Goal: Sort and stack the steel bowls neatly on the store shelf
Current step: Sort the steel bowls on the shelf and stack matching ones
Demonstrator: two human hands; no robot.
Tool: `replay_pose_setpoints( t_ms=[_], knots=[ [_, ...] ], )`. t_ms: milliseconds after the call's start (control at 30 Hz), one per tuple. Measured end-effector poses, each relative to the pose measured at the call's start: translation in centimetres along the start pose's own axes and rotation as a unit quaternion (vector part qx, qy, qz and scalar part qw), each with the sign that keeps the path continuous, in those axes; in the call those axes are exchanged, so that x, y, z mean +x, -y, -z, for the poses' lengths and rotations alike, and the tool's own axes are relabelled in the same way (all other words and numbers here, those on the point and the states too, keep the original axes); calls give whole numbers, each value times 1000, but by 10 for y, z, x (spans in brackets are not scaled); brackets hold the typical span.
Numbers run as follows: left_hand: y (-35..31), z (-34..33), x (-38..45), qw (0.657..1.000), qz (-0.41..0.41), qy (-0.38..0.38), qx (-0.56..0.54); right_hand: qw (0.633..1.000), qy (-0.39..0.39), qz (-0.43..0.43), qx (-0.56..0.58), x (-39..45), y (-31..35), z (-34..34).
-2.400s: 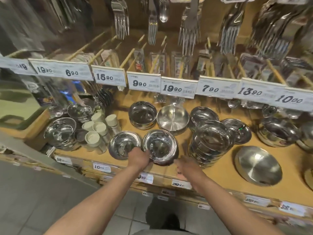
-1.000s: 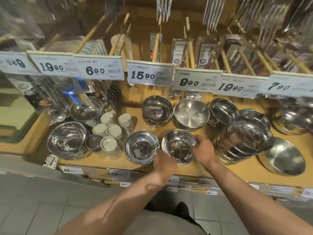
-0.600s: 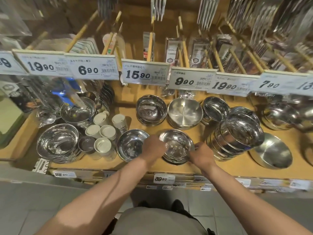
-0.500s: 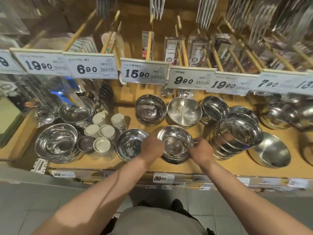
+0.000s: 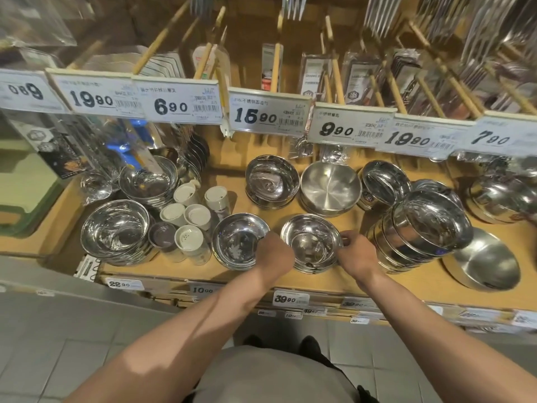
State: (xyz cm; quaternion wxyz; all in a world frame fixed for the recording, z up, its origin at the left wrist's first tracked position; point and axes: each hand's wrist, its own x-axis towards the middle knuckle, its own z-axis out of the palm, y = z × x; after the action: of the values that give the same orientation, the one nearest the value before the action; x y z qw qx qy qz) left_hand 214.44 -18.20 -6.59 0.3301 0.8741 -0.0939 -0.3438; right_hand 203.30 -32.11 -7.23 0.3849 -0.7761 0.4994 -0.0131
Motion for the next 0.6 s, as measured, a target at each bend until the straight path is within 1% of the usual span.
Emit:
replay_pose_setpoints(
  t_ms=[233, 333, 400, 433, 467, 500, 533, 600],
  knots=[
    [-5, 4, 3, 1000, -20, -6, 22, 998, 28, -44, 26, -1, -4, 0],
    [-5, 8, 8, 998, -41, -5, 41, 996, 35, -55, 55, 0, -3, 3],
    [-3, 9, 13, 999, -47, 7, 17, 996, 29, -56, 62, 0, -1, 4],
    [-4, 13, 12, 999, -32, 18, -8, 996, 23, -55, 62, 1, -1, 3],
    [-4, 15, 13, 999, -33, 22, 7, 996, 17, -53, 65, 1, 0, 3],
    [0, 16, 14, 999, -43, 8, 9, 996, 14, -53, 70, 1, 0, 2],
    [0, 18, 16, 999, -24, 0, -28, 996, 11, -52, 75, 1, 0, 1],
    [-2, 15, 19, 998, -48, 24, -33, 995, 6, -53, 84, 1, -2, 0]
  ],
)
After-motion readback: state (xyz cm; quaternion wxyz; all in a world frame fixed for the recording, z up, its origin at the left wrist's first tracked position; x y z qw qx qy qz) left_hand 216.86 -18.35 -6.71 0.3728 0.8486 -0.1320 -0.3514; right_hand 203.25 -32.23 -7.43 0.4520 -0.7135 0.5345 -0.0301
